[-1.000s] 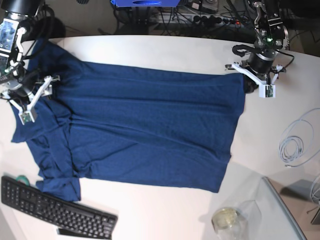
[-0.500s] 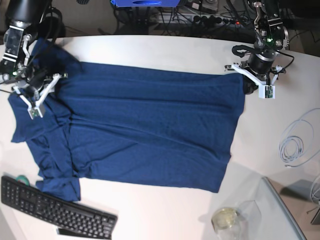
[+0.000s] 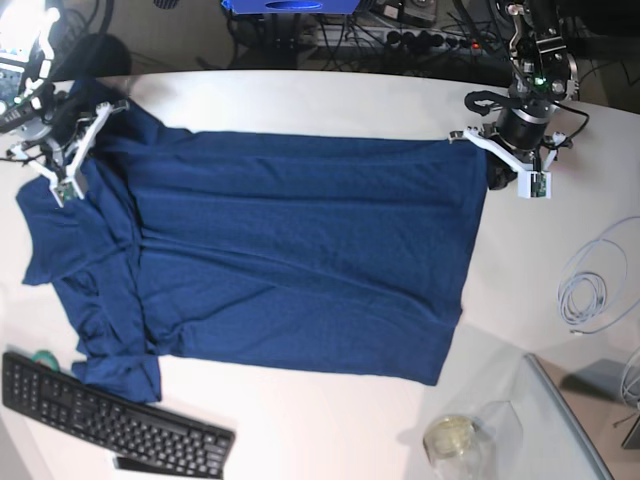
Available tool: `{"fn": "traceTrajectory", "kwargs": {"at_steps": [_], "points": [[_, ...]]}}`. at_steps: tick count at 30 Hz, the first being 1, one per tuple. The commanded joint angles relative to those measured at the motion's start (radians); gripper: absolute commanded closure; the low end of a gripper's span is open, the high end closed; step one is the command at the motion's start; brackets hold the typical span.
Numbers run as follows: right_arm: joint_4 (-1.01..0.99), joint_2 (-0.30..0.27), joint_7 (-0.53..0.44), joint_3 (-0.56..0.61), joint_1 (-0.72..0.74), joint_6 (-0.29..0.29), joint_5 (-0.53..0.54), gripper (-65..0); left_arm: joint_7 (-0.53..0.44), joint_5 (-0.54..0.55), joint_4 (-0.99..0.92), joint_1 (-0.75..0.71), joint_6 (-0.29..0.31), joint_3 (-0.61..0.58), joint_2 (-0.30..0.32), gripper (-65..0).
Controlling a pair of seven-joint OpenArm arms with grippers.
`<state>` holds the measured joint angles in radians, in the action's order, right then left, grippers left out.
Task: Layout the t-shirt on the table in an organized manner, then fold the t-shirt properly
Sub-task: 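Pull the shirt edges apart with both grippers to straighten it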
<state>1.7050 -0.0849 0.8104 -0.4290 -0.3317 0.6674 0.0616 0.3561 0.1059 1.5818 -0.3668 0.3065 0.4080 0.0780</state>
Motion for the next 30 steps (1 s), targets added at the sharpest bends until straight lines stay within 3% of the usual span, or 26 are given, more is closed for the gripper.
{"fn": "traceTrajectory", "kwargs": {"at_steps": [1, 8, 14, 22, 28, 30], "points": [[0.033, 0.012, 0.002, -0.004, -0.007, 0.025, 0.008, 0.0, -0.018, 0.002, 0.015, 0.007, -0.003, -0.002, 0.009, 0.0], [0.135, 0.046, 0.109, -0.004, -0.080, 0.031, 0.008, 0.0, -0.018, 0.001, -0.074, 0.070, -0.003, -0.005, 0.004, 0.0], [0.183, 0.010, 0.240, -0.006, -0.109, 0.031, 0.005, 0.0, -0.024, -0.001, -0.186, 0.130, -0.003, -0.005, 0.018, 0.0], [0.183, -0.019, 0.261, 0.002, -0.169, 0.031, 0.005, 0.0, -0.021, -0.001, -0.195, 0.151, -0.003, -0.005, 0.053, 0.0], [0.183, 0.026, 0.264, 0.015, -0.155, 0.031, 0.008, -0.8, -0.018, 0.007, -0.146, 0.142, -0.002, -0.027, 0.041, 0.0], [0.183, 0.032, 0.306, 0.032, -0.149, 0.031, 0.008, -7.5, -0.018, 0.007, -0.122, 0.137, -0.002, -0.071, 0.030, 0.0]]}}
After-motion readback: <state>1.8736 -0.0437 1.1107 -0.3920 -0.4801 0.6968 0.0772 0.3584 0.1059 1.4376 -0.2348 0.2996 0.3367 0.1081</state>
